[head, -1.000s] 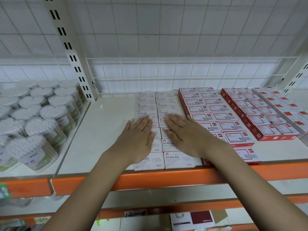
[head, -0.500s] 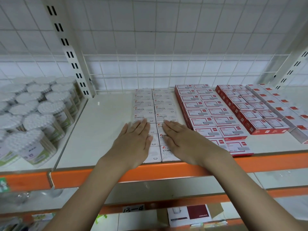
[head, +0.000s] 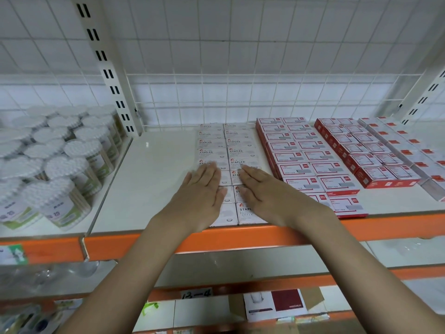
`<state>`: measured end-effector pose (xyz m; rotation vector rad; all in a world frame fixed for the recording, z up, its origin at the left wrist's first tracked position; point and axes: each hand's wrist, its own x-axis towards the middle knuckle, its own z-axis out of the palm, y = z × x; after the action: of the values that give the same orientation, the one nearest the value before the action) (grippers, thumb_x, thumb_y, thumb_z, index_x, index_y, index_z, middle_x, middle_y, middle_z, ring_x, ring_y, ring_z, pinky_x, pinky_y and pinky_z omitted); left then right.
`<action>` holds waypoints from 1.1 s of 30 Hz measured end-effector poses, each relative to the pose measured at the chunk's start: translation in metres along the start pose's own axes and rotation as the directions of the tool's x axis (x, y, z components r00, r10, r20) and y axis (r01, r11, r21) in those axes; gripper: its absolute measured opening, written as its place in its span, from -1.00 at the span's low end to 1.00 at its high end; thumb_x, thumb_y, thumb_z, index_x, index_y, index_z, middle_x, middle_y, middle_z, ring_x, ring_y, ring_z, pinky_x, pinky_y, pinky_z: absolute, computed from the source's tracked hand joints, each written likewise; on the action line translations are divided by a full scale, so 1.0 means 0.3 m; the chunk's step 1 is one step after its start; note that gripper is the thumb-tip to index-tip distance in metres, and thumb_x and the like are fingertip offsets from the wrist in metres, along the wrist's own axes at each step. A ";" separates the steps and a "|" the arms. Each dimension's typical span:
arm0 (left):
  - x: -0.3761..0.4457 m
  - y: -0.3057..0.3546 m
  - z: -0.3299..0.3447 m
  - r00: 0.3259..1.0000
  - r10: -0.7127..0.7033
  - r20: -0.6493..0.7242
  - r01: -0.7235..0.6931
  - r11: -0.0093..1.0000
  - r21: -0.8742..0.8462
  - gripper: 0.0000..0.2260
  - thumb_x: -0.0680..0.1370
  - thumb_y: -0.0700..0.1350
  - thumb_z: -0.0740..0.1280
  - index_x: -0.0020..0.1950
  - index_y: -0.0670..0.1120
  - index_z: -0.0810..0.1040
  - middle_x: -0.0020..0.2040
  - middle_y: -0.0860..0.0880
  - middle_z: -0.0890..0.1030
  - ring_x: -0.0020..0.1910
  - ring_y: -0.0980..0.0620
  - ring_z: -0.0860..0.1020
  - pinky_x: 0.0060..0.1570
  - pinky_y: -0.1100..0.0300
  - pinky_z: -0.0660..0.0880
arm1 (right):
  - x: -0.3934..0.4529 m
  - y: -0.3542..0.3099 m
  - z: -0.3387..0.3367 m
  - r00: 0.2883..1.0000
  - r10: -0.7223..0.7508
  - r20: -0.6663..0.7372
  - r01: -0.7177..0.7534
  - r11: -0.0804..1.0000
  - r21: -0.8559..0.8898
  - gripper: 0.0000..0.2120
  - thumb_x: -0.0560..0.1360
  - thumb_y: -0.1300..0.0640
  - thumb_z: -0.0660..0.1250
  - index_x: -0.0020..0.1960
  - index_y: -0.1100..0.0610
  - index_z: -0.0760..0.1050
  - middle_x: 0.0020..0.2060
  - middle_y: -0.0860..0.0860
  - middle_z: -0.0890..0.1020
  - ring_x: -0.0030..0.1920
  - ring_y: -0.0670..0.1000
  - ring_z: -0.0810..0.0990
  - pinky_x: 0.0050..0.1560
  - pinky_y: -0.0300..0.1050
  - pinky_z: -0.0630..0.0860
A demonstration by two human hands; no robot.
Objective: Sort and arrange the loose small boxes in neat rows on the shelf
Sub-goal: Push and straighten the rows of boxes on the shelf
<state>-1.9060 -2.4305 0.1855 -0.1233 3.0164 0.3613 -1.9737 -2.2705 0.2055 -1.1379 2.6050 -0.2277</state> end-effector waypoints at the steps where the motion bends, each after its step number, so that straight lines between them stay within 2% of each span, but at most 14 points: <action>1: -0.009 0.000 -0.001 1.000 -0.017 -0.013 0.017 1.000 0.018 -0.50 0.64 0.05 -0.14 0.53 -0.09 -0.17 0.53 -0.03 -0.23 0.49 0.08 -0.26 0.40 0.18 -0.29 | -0.004 0.002 0.002 1.000 0.003 -0.014 -0.003 1.000 -0.006 -0.49 0.64 -0.03 -0.11 0.52 0.15 -0.11 0.52 -0.01 -0.09 0.50 -0.10 -0.15 0.39 -0.33 -0.27; 4: -0.044 0.004 -0.005 0.998 -0.058 -0.019 0.059 0.995 0.075 -0.50 0.64 0.07 -0.16 0.53 -0.10 -0.16 0.53 -0.06 -0.21 0.49 0.05 -0.24 0.41 0.16 -0.29 | -0.025 0.001 0.005 1.000 0.015 -0.025 -0.016 1.000 -0.027 -0.49 0.64 -0.05 -0.12 0.53 0.10 -0.11 0.52 -0.03 -0.08 0.50 -0.10 -0.14 0.46 -0.22 -0.20; 10: -0.062 0.018 -0.004 0.998 -0.057 -0.001 0.057 0.995 0.083 -0.50 0.64 0.07 -0.18 0.52 -0.10 -0.19 0.54 -0.02 -0.21 0.49 0.09 -0.24 0.40 0.17 -0.31 | -0.028 0.001 0.026 1.000 0.015 -0.015 -0.016 0.997 -0.076 -0.48 0.64 -0.05 -0.14 0.53 0.11 -0.13 0.52 -0.03 -0.10 0.50 -0.09 -0.15 0.49 -0.10 -0.13; 13: -0.081 0.025 -0.011 0.999 -0.030 -0.018 0.032 0.995 0.093 -0.51 0.64 0.06 -0.18 0.52 -0.06 -0.22 0.53 0.02 -0.23 0.49 0.11 -0.26 0.41 0.15 -0.31 | -0.046 -0.004 0.025 0.999 -0.010 -0.046 0.007 0.997 -0.074 -0.49 0.64 -0.05 -0.15 0.53 0.08 -0.14 0.52 -0.06 -0.12 0.50 -0.11 -0.17 0.49 -0.12 -0.19; 18: -0.133 0.050 -0.003 1.000 0.024 0.009 -0.025 0.994 0.104 -0.52 0.64 0.06 -0.17 0.52 -0.02 -0.21 0.53 0.06 -0.23 0.48 0.15 -0.26 0.40 0.17 -0.33 | -0.091 -0.020 0.043 0.998 -0.052 -0.018 0.051 0.996 -0.077 -0.50 0.64 -0.03 -0.13 0.53 0.07 -0.12 0.52 -0.08 -0.11 0.49 -0.12 -0.18 0.46 -0.18 -0.24; 33: -0.129 0.050 0.004 0.999 0.017 0.048 -0.021 0.997 0.076 -0.51 0.64 0.06 -0.16 0.52 -0.06 -0.19 0.53 0.04 -0.23 0.48 0.16 -0.26 0.42 0.18 -0.32 | -0.077 -0.020 0.057 0.999 -0.032 -0.003 0.032 0.996 -0.084 -0.50 0.64 -0.04 -0.13 0.52 0.06 -0.15 0.51 -0.08 -0.14 0.49 -0.11 -0.20 0.47 -0.16 -0.24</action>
<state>-1.8688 -2.4130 0.1920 -0.0788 2.9811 0.2468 -1.9492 -2.2581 0.1953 -1.2092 2.6244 -0.1288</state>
